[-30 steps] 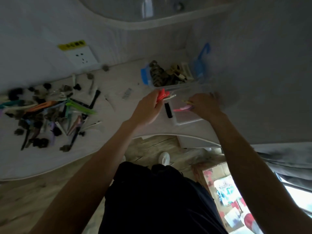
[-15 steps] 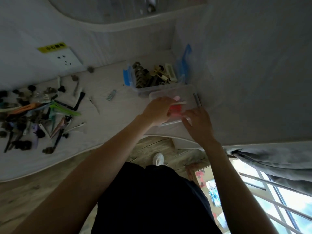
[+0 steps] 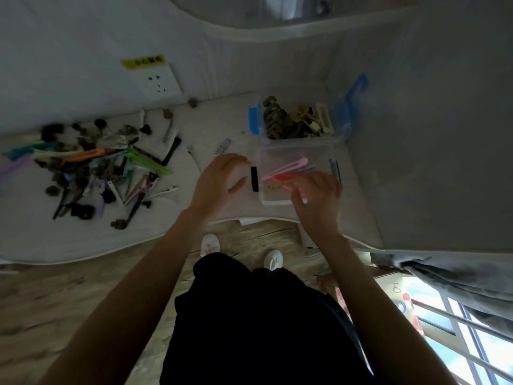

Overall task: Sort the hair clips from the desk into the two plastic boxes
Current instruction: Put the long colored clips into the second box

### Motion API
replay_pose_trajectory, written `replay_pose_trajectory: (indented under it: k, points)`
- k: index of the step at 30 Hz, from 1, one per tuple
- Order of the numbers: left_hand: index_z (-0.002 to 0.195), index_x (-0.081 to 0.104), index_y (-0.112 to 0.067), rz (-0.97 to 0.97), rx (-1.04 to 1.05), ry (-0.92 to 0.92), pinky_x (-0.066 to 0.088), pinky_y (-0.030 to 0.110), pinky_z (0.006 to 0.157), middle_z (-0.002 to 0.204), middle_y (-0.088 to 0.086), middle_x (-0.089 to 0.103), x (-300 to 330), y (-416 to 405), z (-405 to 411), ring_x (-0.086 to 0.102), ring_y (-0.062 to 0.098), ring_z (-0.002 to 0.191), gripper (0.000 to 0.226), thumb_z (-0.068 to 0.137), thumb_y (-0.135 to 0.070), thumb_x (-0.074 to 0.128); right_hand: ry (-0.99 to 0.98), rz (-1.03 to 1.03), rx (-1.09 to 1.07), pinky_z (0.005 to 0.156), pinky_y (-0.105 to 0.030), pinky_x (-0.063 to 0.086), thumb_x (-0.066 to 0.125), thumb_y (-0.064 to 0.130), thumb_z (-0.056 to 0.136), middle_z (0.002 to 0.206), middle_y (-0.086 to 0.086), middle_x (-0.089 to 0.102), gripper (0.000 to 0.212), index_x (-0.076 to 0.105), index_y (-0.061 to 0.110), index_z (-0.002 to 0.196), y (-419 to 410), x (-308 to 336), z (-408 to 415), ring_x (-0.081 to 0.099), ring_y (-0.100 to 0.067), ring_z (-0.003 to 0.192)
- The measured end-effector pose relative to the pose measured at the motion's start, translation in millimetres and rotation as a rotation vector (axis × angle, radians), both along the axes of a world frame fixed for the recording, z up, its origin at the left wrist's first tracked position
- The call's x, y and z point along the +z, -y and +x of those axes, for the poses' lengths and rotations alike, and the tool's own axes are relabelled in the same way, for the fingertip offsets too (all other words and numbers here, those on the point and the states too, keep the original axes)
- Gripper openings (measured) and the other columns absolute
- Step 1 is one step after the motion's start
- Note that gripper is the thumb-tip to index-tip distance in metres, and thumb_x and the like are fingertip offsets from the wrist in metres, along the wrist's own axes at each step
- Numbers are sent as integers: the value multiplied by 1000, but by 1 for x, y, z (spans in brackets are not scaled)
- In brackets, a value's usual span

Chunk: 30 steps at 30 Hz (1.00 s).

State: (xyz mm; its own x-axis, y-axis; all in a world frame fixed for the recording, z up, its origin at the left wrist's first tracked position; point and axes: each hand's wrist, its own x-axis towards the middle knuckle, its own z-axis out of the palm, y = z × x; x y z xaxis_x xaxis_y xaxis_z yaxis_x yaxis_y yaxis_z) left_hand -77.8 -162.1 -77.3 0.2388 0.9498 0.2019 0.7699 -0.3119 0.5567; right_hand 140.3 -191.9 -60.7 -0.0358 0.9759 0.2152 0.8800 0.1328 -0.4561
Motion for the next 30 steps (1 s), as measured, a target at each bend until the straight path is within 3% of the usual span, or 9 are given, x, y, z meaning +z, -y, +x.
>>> replay_pose_trajectory:
  k: [4, 8, 10, 12, 16, 20, 23, 26, 30]
  points:
    - [119, 58, -11, -97, 194, -101, 44, 38, 93, 120, 12, 61, -18, -5, -62, 54, 32, 112, 33, 87, -17, 59, -147, 43, 206, 85, -33, 44, 56, 5, 79, 100, -9, 67, 21, 67, 10, 95, -20, 15, -74, 60, -28, 96]
    - [134, 46, -19, -339, -33, -361, 24, 51, 111, 145, 3, 43, -36, -19, -92, 34, 27, 136, 41, 94, -29, 48, -99, -278, 251, 102, -40, 38, 50, 6, 88, 137, -17, 44, 38, 51, 6, 126, -55, 2, -145, 42, -33, 124]
    - [131, 50, -17, -335, -56, -333, 17, 50, 114, 144, 1, 43, -42, -21, -108, 34, 22, 137, 37, 96, -28, 45, -94, -449, 168, 108, -40, 29, 47, 15, 93, 148, -16, 27, 45, 39, 12, 137, -81, -10, -171, 31, -33, 133]
    - [114, 60, -9, -267, -62, -259, 27, 41, 109, 131, 6, 55, -43, -19, -120, 47, 25, 125, 27, 94, -23, 49, -20, -531, 64, 109, -41, 27, 44, 24, 95, 152, -16, 20, 47, 34, 19, 141, -102, -22, -183, 27, -34, 134]
    - [94, 65, -5, -309, -21, -147, 49, 36, 82, 107, 10, 64, -42, -21, -144, 60, 27, 98, 16, 90, -17, 56, 144, -527, 12, 103, -35, 31, 45, 21, 95, 142, -16, 37, 37, 49, 10, 130, -112, -41, -197, 36, -33, 125]
    - [97, 59, 0, -326, -16, -141, 48, 44, 78, 102, 17, 58, -40, -36, -139, 57, 34, 94, 16, 88, -14, 56, 72, -415, 93, 89, -35, 41, 48, -2, 86, 132, -14, 50, 22, 67, 4, 97, -85, -53, -197, 45, -33, 115]
    - [108, 51, -1, -329, 28, -126, 44, 42, 80, 111, 18, 54, -36, -50, -129, 54, 34, 101, 24, 86, -9, 56, 29, -316, 95, 76, -37, 47, 46, -10, 75, 115, -15, 60, 26, 66, 6, 79, -65, -58, -196, 54, -36, 98]
    - [115, 45, -3, -401, 76, -209, 43, 38, 79, 115, 17, 55, -35, -59, -123, 54, 32, 104, 25, 91, -7, 49, 76, -365, 46, 77, -41, 50, 58, 0, 79, 112, -15, 55, 15, 63, 8, 91, -58, -56, -193, 54, -33, 95]
    - [114, 50, -6, -403, 74, -268, 45, 39, 76, 115, 14, 57, -29, -59, -127, 59, 32, 100, 20, 95, -10, 43, 13, -411, -52, 71, -33, 42, 66, 13, 81, 107, -17, 53, 29, 52, 7, 105, -61, -52, -193, 55, -31, 92]
